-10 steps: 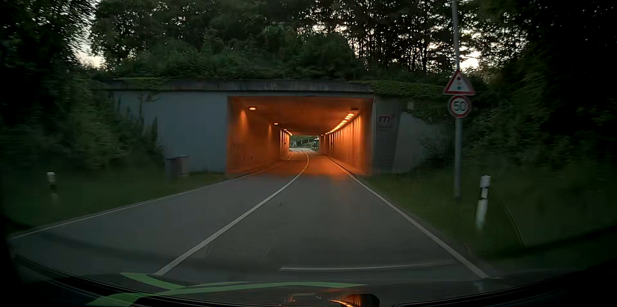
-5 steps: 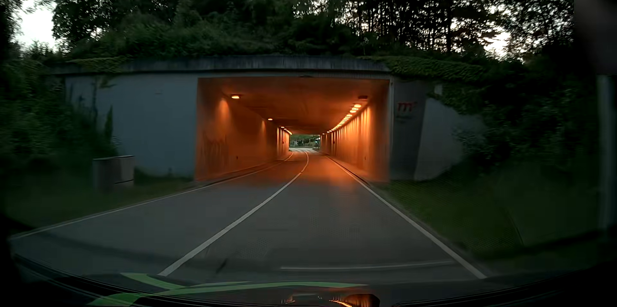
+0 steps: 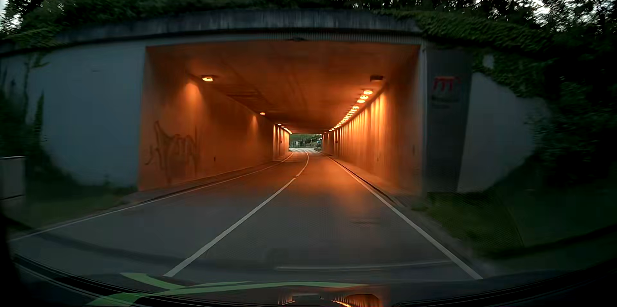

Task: Follow the waypoints while adhering to traffic rules and regulations

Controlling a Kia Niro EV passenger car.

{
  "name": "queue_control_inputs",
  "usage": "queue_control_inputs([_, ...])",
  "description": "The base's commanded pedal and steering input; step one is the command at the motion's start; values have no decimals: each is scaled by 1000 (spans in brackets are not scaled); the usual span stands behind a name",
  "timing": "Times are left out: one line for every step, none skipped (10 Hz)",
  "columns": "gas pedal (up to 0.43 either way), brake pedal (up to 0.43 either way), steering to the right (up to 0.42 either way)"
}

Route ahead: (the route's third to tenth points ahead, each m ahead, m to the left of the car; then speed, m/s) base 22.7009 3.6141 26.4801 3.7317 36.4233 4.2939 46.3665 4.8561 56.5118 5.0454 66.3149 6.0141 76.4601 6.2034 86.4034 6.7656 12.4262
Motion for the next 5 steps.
queue_control_inputs([79,0,-7])
queue_control_inputs([79,0,-7])
queue_control_inputs([79,0,-6])
queue_control_inputs([79,0,-7])
queue_control_inputs([79,0,-7])
